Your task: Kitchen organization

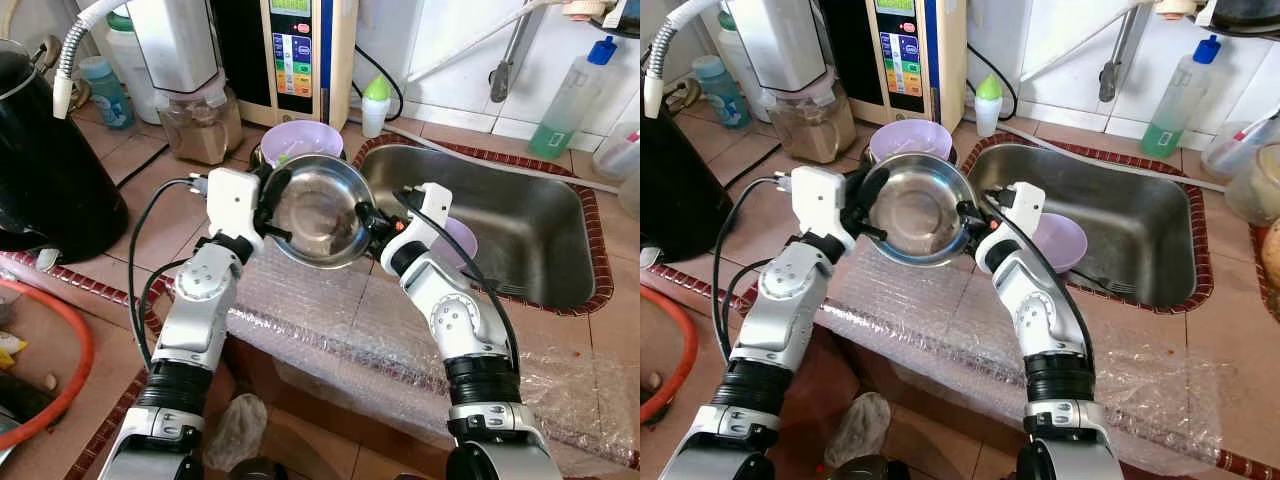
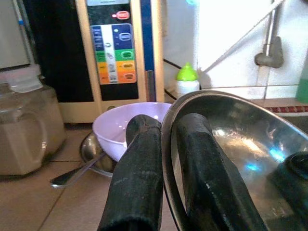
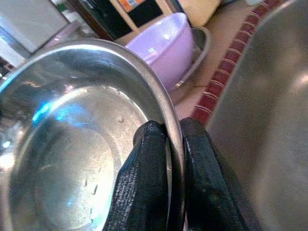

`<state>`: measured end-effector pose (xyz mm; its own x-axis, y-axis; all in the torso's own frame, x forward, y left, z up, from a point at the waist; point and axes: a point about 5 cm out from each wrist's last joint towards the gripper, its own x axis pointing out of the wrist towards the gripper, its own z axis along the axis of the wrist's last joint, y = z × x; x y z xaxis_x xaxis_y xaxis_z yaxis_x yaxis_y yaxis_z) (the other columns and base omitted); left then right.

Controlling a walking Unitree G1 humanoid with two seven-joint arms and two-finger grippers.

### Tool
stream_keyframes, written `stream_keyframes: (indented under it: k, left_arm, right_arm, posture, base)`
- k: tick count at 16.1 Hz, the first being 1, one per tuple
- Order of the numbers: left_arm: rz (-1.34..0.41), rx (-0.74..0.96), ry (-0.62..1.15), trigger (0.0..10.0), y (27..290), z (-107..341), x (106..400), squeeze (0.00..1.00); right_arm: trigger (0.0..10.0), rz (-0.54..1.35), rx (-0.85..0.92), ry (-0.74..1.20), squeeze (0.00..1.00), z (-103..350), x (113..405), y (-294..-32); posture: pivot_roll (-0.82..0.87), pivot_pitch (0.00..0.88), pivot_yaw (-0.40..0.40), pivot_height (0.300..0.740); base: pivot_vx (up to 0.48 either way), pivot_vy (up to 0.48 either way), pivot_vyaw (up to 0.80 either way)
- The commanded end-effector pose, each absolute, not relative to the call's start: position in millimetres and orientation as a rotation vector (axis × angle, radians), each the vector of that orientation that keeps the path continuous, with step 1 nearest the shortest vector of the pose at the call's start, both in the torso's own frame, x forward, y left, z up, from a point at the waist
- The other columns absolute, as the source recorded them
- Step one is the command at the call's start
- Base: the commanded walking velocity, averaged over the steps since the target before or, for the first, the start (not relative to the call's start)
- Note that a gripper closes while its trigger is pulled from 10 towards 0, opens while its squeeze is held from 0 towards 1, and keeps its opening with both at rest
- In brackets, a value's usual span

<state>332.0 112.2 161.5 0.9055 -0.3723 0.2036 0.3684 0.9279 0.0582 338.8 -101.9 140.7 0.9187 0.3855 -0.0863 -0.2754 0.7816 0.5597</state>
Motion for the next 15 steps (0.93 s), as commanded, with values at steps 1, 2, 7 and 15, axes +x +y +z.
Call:
stream_keyframes:
  k: [1, 2, 7, 15]
  left_arm:
    - [-0.438, 0.023, -0.277, 7.5, 102.6, 175.9, 332.1, 0.79]
    - [-0.441, 0.022, -0.274, 8.8, 102.3, 175.9, 332.1, 1.00]
    - [-0.478, 0.031, -0.276, 10.0, 97.2, 177.9, 330.6, 1.00]
    - [-0.431, 0.040, -0.309, 10.0, 114.7, 185.9, 313.8, 1.00]
  right_arm:
    - [0.0, 0.316, 0.548, 0.197, 0.00, 145.0, 342.4, -107.7]
    - [0.0, 0.318, 0.547, 0.197, 0.00, 144.9, 342.2, -106.5]
    - [0.0, 0.310, 0.553, 0.130, 0.00, 153.6, 343.1, -107.6]
    - [0.0, 0.120, 0.635, -0.120, 0.00, 197.6, 364.5, -154.9]
  posture:
    - [-0.02, 0.000, 0.037, 0.740]
    - [-0.02, 0.000, 0.037, 0.740]
    - [-0.02, 0.000, 0.042, 0.740]
    - [-0.01, 0.000, 0.042, 0.740]
  base:
    - [0.000, 0.000, 0.00]
    - [0.000, 0.000, 0.00]
    - [0.000, 0.000, 0.00]
    - [0.000, 0.000, 0.00]
